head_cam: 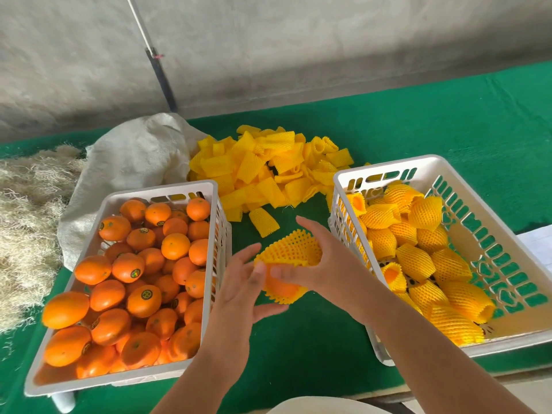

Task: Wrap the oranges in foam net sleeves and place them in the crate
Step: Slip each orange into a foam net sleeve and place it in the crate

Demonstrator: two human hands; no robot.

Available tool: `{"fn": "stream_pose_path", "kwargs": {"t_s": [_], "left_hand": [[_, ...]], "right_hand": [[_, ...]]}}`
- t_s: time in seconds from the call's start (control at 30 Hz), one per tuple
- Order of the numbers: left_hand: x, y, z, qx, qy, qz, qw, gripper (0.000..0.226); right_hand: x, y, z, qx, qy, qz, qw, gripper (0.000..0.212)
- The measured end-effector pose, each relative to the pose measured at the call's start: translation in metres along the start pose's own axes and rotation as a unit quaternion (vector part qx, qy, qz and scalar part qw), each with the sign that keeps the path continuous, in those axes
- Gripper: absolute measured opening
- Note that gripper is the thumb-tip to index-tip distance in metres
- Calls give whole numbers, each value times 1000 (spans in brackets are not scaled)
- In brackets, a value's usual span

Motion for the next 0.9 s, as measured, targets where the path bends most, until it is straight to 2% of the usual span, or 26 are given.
{"fn": "stream_pose_path", "kwargs": {"t_s": [0.07, 0.13, 0.27, 0.33, 0.47, 0.67, 0.8, 0.9], "left_hand": [[3, 0, 0, -66, 32, -24, 997, 31], [6, 3, -1, -75, 33, -21, 996, 36], [12, 17, 0, -124, 37, -17, 991, 33], [15, 24, -1, -155, 44, -8, 987, 36], [18, 27, -1, -173, 51, 5, 984, 31], [19, 24, -4, -131, 38, 1, 991, 31], [17, 26, -3, -27, 40, 41, 998, 26], [16, 28, 0, 153, -4, 93, 984, 24]], "right_hand": [[0, 0, 1, 111, -33, -34, 993, 121], [-1, 1, 2, 193, -57, -76, 977, 112], [2, 7, 5, 325, -56, -104, 938, 56], [4, 9, 8, 331, -50, -98, 937, 45], [6, 9, 8, 259, -33, -93, 961, 53], [5, 5, 9, 284, -47, -160, 944, 64], [6, -3, 15, 333, -48, -153, 929, 67], [5, -14, 19, 364, -59, -148, 918, 88]]}}
Point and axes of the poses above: each hand's wrist, its own x-axis towards the middle knuckle, its own y-axis out of the back of the hand, z = x × y, the point moved 3 cm from there along x, towards the middle knuckle, and after that the axes turned 8 degrees about -z, right-handed, at the moved point
